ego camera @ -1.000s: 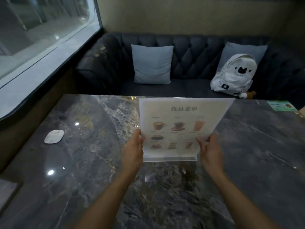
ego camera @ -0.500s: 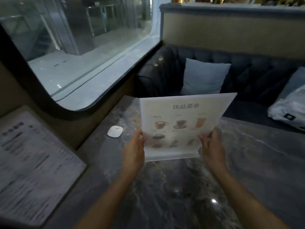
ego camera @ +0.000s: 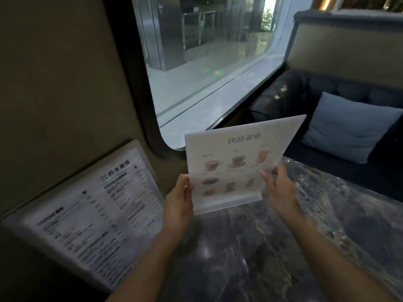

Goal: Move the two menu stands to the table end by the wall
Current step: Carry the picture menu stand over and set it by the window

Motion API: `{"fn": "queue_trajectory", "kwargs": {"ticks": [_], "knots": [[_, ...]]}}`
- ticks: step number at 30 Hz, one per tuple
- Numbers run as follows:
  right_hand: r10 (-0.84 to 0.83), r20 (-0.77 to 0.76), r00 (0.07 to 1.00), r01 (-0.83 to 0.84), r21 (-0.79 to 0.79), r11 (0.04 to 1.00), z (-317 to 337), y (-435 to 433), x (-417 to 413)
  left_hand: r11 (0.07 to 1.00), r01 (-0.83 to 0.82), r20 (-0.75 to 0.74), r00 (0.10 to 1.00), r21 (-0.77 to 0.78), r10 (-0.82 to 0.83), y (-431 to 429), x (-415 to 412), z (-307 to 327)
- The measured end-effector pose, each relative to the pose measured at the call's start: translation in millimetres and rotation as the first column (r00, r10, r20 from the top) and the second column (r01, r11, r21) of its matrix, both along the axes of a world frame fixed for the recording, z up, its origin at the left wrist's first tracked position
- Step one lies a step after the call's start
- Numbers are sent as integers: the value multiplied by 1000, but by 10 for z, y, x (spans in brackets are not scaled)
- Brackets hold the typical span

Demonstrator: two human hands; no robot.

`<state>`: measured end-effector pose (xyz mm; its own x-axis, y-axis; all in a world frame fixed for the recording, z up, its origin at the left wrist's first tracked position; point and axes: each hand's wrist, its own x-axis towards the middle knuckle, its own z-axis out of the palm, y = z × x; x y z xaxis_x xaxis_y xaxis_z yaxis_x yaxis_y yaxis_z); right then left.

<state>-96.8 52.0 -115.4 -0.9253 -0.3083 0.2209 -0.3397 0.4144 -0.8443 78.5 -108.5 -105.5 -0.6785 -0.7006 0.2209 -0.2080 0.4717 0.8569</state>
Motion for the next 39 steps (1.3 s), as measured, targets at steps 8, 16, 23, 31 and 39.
{"fn": "queue_trajectory", "kwargs": {"ticks": [8,16,23,31,39], "knots": [[206,108,972,-189,-149,971,-80,-682,-316,987,-119,83,990,112,110,-338,-26,-159],[284,198,938,-248,-190,950,-407,-837,-449,984,-127,264,960,124,90,-411,-65,-261],[276,223,935,-226,-224,948,-409,-847,-482,983,-148,34,988,-111,152,-446,42,378],[263,238,935,-198,-265,944,-414,-923,-533,933,-214,-137,974,-291,181,-641,-11,893],[337,236,911,-261,-301,917,-297,-1262,-690,890,-232,-181,968,-392,172,-753,-8,929]]}}
